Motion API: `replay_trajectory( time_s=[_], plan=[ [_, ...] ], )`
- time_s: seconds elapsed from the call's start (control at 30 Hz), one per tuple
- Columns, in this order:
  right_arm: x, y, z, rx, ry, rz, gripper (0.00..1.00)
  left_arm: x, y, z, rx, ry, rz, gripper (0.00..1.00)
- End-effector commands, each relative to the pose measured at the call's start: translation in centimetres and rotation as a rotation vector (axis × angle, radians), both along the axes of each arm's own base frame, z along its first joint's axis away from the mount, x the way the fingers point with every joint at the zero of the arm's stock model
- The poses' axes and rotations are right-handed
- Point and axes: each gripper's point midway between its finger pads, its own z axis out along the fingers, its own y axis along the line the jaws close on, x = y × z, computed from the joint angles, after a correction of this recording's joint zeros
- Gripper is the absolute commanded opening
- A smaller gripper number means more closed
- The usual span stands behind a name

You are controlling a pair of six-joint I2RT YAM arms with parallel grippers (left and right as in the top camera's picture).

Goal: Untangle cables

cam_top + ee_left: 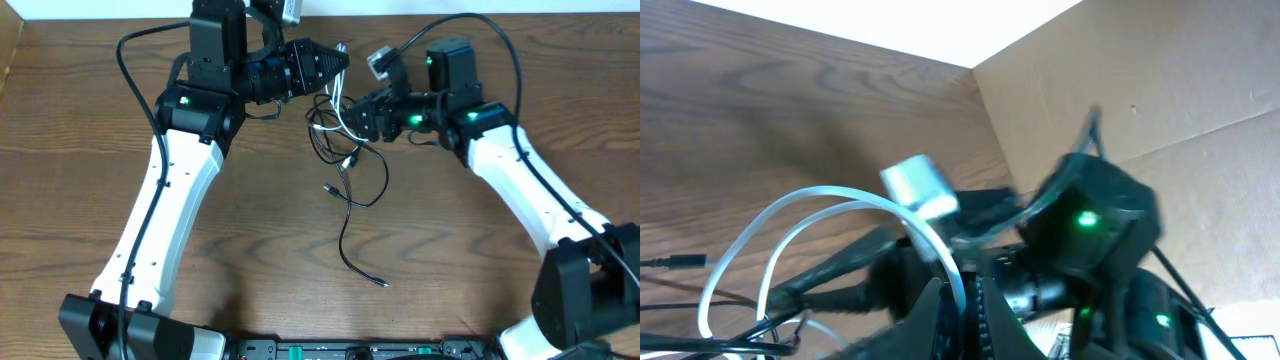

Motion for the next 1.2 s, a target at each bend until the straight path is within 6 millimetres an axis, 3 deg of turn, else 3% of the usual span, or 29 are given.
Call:
replay_trajectory(
  time_s=[0.0,0.07,0.17,0.37,0.43,0.6,0.73,0.8,0.83,0.9,0.93,1.0,1.07,1.1,1.17],
  plan=[
    [2.1,-0.9,-4.0,-0.079,0.101,-0.127,0.01,-0.8,0.5,2.1,-0.022,-0.044,-0.004,0.07],
    [4.8,-5.8,-7.6,-0.229,0.229,-0.455,0.01,-0.6,2.1,3.0,-0.026,-0.066,0.033,0.07],
    [5.7,-10.4,-9.6,-0.346,0.284,-0.656,0.01,-0.4,5.5,5.0,-0.031,-0.116,0.117,0.07],
    [4.7,-14.1,-12.1,-0.446,0.372,-0.715,0.01,-0.7,12.4,8.5,-0.043,-0.189,0.3,0.08],
    [4.0,-15.6,-13.8,-0.484,0.435,-0.725,0.01,-1.1,14.9,9.5,-0.048,-0.205,0.367,0.07],
    [3.1,-17.4,-16.6,-0.512,0.537,-0.726,0.01,-1.9,16.3,10.0,-0.048,-0.21,0.398,0.07],
    [2.8,-17.2,-16.8,-0.495,0.54,-0.658,0.01,-1.8,16.3,9.9,-0.048,-0.205,0.398,0.07],
    [2.5,-15.7,-16.2,-0.452,0.505,-0.538,0.07,-1.9,16.3,9.9,-0.048,-0.202,0.398,0.08],
    [2.2,-14.4,-15.6,-0.408,0.473,-0.438,0.27,-1.9,16.2,9.8,-0.048,-0.2,0.396,0.07],
    [1.3,-12.1,-13.9,-0.313,0.418,-0.272,0.49,-1.9,16.2,9.6,-0.048,-0.185,0.396,0.07],
    [1.0,-11.5,-12.7,-0.291,0.395,-0.229,0.59,-2.0,16.2,9.2,-0.045,-0.169,0.395,0.07],
    [0.6,-11.2,-11.0,-0.28,0.362,-0.187,0.67,-2.2,16.1,8.6,-0.031,-0.151,0.391,0.07],
    [0.0,-11.0,-8.0,-0.285,0.297,-0.144,0.79,-2.3,16.3,7.7,-0.019,-0.109,0.404,0.08],
    [-0.5,-10.9,-5.3,-0.29,0.237,-0.117,0.84,-2.4,16.4,7.1,-0.014,-0.08,0.415,0.08],
    [-1.0,-10.7,-1.1,-0.282,0.138,-0.104,0.85,-2.4,16.7,6.3,-0.013,-0.028,0.445,0.07]
  ],
)
